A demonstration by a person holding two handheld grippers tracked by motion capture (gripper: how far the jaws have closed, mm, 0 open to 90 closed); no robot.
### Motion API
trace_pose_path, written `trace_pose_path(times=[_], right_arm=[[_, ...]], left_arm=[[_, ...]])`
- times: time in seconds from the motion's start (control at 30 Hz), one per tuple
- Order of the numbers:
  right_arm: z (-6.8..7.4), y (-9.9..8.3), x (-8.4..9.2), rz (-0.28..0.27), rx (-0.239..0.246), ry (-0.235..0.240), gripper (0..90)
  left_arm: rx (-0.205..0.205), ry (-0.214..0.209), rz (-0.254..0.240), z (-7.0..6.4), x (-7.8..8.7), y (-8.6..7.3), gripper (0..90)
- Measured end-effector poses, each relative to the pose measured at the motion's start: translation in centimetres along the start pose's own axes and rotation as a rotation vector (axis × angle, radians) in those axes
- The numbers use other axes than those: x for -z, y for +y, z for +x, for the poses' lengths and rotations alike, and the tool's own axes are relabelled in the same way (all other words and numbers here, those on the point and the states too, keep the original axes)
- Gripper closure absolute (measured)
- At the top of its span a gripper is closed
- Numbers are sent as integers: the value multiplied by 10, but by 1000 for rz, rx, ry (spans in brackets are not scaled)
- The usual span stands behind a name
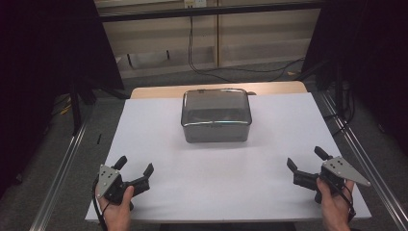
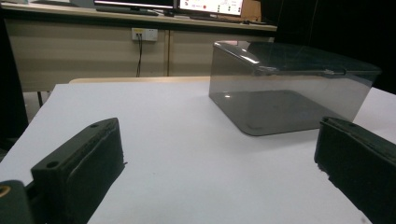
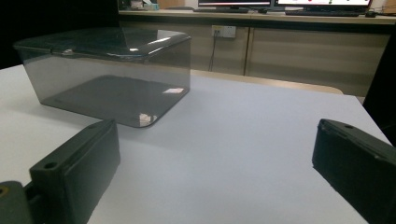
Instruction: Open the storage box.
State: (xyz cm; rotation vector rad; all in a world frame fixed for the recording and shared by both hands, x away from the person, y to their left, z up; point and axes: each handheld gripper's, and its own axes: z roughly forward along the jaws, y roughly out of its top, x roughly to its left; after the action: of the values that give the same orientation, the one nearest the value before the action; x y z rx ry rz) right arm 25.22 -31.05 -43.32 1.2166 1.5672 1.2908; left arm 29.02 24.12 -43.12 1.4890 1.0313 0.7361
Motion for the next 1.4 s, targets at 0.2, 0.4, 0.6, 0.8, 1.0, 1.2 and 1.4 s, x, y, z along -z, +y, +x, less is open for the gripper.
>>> trace_pose_path(times=[0.2,0.4,0.6,0.8,1.0,1.2,1.4], right_arm=[[1,-1,-2,9,4,30,0],[2,-1,-4,10,3,44,0],[8,-2,-7,37,31,61,0],[15,-1,-11,19,-2,94,0],[27,2,-17,14,6,143,0],[37,6,-24,11,25,172,0],[45,13,-32,-6,17,194,0]], left_arm=[[6,-11,-5,0,-1,1,11],[14,-38,-6,-3,-4,1,11],[7,-46,11,-3,-5,-2,16],[7,-60,19,-4,-6,-2,22],[10,-60,9,-5,-4,-2,26],[12,-61,0,-6,-4,-1,29],[14,-64,4,-5,-7,-2,32]])
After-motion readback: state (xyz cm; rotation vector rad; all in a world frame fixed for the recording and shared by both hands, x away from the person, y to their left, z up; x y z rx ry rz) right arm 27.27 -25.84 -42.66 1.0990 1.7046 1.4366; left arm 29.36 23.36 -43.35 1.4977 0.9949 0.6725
